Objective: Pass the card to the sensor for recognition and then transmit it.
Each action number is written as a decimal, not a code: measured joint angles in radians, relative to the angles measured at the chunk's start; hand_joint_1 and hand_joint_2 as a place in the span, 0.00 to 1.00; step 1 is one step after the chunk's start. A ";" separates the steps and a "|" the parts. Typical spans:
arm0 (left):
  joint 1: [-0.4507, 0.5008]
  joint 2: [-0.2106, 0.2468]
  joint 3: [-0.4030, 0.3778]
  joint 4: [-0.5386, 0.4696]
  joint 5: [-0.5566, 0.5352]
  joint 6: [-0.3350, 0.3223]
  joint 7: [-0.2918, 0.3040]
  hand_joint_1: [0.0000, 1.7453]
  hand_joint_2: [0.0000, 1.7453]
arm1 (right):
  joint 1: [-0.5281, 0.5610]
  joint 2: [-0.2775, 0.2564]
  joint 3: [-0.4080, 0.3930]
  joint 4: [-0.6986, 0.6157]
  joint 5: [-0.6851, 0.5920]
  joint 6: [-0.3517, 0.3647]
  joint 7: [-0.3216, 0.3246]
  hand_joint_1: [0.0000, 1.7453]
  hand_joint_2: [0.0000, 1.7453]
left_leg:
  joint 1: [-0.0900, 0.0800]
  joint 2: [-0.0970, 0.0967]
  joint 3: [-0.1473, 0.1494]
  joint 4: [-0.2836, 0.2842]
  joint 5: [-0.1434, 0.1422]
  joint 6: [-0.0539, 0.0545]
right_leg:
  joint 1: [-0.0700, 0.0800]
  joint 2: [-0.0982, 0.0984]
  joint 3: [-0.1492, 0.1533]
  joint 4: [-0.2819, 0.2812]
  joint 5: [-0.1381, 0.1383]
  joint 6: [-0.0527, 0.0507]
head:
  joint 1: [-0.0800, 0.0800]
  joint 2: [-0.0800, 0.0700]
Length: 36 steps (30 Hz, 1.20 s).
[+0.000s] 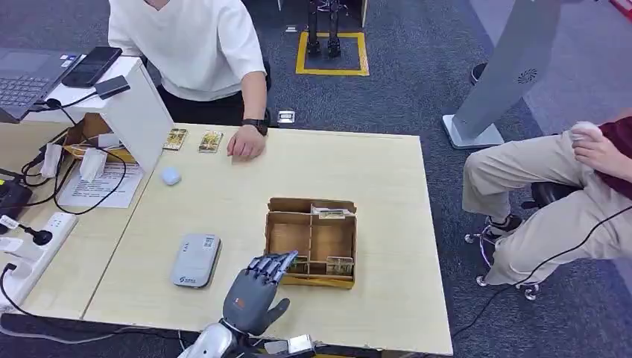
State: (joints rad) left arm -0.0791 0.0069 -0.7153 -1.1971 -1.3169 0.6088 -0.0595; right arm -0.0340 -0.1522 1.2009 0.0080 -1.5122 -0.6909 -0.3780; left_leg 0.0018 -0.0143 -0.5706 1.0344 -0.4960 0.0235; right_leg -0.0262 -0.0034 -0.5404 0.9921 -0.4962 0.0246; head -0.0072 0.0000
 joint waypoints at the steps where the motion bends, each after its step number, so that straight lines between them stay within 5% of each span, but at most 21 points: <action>1: 0.000 0.000 0.000 0.001 0.000 0.003 0.002 0.00 1.00 | 0.000 0.000 0.000 0.000 0.000 0.000 0.000 0.00 1.00 | 0.000 0.000 0.000 0.000 0.000 0.000 | 0.000 0.000 0.000 0.000 0.000 0.000 | 0.000 0.000; 9: 0.010 -0.007 0.003 -0.021 -0.003 0.076 0.025 0.00 1.00 | 0.000 0.005 0.000 0.000 0.000 0.000 -0.002 0.00 1.00 | 0.000 0.000 0.000 0.000 0.000 0.000 | 0.000 0.000 0.000 0.000 0.000 0.000 | 0.000 0.000; 23: 0.096 -0.083 0.182 -0.200 -0.033 0.082 -0.142 0.00 1.00 | 0.000 0.023 0.000 0.000 0.000 0.000 -0.001 0.00 1.00 | 0.000 0.000 0.000 0.000 0.000 0.000 | 0.000 0.000 0.000 0.000 0.000 0.000 | 0.000 0.000; 36: 0.088 -0.129 0.251 -0.160 -0.083 0.082 -0.138 0.00 1.00 | -0.008 0.037 0.000 0.000 0.015 0.000 0.019 0.00 1.00 | 0.000 0.000 0.000 0.000 0.000 0.000 | 0.000 0.000 0.000 0.000 0.000 0.000 | 0.000 0.000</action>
State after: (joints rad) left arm 0.0084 -0.1217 -0.4646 -1.3573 -1.3997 0.6905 -0.1976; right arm -0.0420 -0.1148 1.2005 0.0080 -1.4969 -0.6908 -0.3594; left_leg 0.0017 -0.0142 -0.5705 1.0344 -0.4960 0.0235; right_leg -0.0262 -0.0033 -0.5404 0.9921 -0.4962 0.0246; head -0.0072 0.0004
